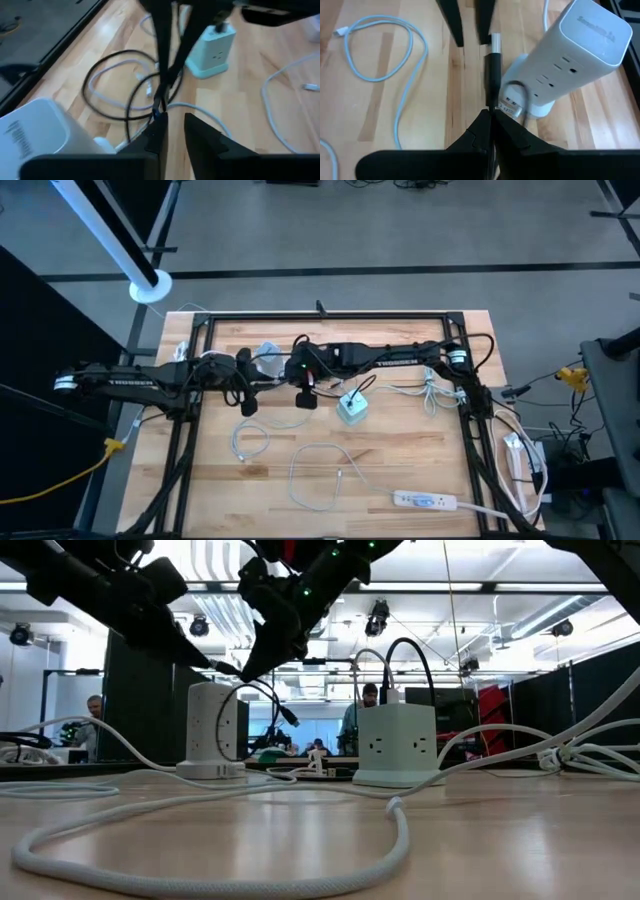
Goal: Insert USB
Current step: Insert the black charger cable into the top white outlet extension
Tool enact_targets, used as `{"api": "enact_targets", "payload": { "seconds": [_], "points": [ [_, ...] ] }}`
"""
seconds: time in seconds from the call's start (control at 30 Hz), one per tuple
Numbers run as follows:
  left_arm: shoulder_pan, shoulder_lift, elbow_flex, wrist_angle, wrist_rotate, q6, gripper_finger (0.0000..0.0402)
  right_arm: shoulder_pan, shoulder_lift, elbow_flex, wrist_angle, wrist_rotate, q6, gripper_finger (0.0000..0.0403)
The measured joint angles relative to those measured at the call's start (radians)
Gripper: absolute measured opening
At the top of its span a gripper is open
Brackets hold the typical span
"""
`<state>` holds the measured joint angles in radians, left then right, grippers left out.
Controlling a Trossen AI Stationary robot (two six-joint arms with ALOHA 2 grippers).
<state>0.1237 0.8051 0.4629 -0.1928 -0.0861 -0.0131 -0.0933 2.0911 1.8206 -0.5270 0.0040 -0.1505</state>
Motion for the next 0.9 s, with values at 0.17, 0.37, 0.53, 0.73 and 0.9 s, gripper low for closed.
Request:
{"api": "enact_targets", "payload": {
  "seconds": [0.17, 0.37, 0.53, 0.73, 0.9],
  "points": [
    [0.0, -0.003, 0.0, -0.001, 0.001, 0.001, 0.0137, 0.002, 0.0, 0.0, 0.0, 0.0, 0.0, 0.0],
    [0.0, -0.001, 0.0, 0.004, -0.006, 0.003, 0.0184, 0.005, 0.0, 0.0, 0.0, -0.002, 0.0, 0.0],
    [0.0, 0.0, 0.0, 0.009, -0.012, 0.004, 0.0222, 0.008, 0.0, 0.0, 0.0, -0.004, 0.0, 0.0],
    [0.0, 0.0, 0.0, 0.014, -0.012, 0.004, 0.0218, 0.008, 0.001, 0.0, 0.0, -0.004, 0.001, 0.0],
    [0.0, 0.018, 0.0, 0.022, 0.049, -0.021, 0.0161, 0.013, 0.001, 0.0, 0.0, -0.004, -0.006, 0.0]
  ]
}}
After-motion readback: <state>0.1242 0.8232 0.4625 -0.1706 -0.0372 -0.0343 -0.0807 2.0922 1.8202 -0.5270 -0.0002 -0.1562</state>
